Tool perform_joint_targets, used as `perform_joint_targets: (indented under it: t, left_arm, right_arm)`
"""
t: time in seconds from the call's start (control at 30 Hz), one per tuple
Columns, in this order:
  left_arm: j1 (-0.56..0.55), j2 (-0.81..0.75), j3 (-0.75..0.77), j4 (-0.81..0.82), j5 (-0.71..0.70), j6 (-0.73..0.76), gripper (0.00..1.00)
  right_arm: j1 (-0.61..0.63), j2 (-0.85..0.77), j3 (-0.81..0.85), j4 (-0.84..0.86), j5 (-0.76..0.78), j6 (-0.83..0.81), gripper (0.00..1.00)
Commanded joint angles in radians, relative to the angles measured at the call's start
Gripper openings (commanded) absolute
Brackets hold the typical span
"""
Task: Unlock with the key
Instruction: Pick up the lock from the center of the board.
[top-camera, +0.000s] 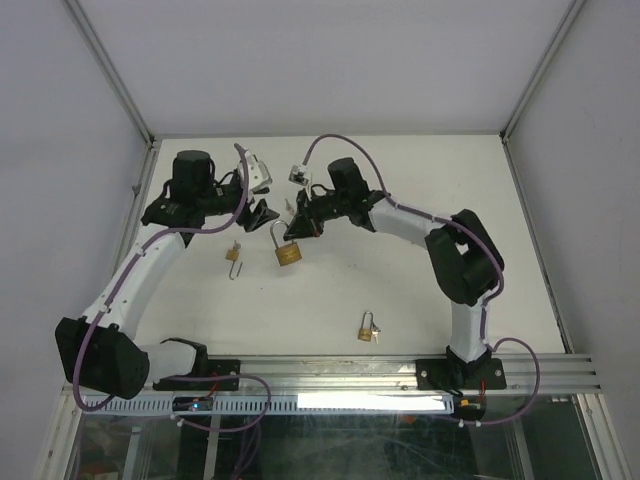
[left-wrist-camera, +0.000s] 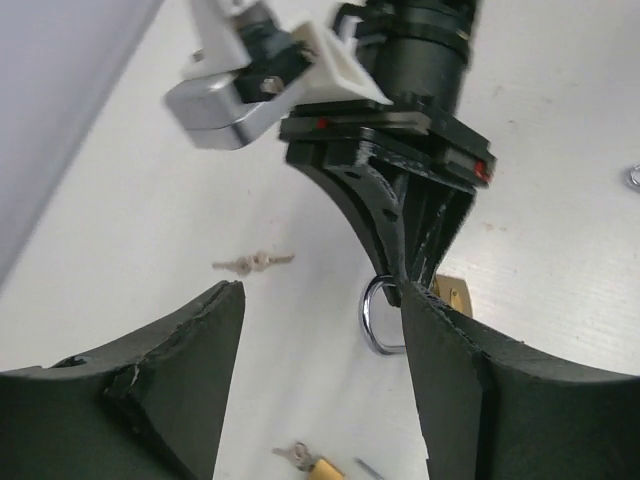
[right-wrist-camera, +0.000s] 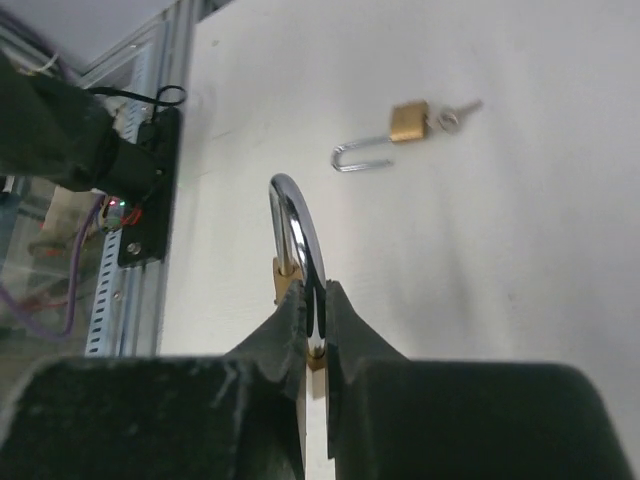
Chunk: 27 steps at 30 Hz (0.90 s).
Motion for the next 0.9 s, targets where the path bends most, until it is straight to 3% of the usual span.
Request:
perform_joint_targets:
  t: [0.0, 0.07, 0.13, 0.3, 0.37, 0.53, 0.7, 0.87]
  left_arm:
    - [0.003, -0.049, 0.169, -0.448, 0.298, 0.587, 0.66]
    - [0.003, -0.067, 0.205, -0.499, 0.272, 0.75, 0.7]
    - [0.002, -0.087, 0.226, -0.538, 0.257, 0.921, 0.73]
    - [0.001, -0.168, 0.163, -0.569, 0.241, 1.485, 0.77]
    - [0.002, -0.226, 0.085, -0.507, 0.267, 1.702, 0.8]
    - [-0.014, -0.33, -0.162, -0.17, 0.388, 1.847, 0.83]
    - [-0.03, -0.323, -0.251, -0.148, 0.458, 2.069, 0.83]
    - [-0.036, -0.31, -0.264, -0.138, 0.509, 2.113, 0.81]
  right_arm:
    - [-0.015, -0.124, 0.256, -0.603, -0.188, -0.497, 0.0]
    - [-0.019, -0.109, 0.368, -0.898, -0.162, -0.638, 0.0]
    - [-0.023, -0.123, 0.396, -1.045, -0.152, -0.686, 0.0]
    - [-0.023, -0.16, 0.399, -1.121, -0.185, -0.67, 0.0]
    - [-0.014, -0.163, 0.409, -1.127, -0.157, -0.646, 0.0]
    - [0.014, -0.184, 0.393, -1.087, -0.153, -0.581, 0.0]
    - [0.063, -0.179, 0.407, -1.071, -0.149, -0.555, 0.0]
    - [0.085, -0.16, 0.423, -1.081, -0.14, -0.546, 0.0]
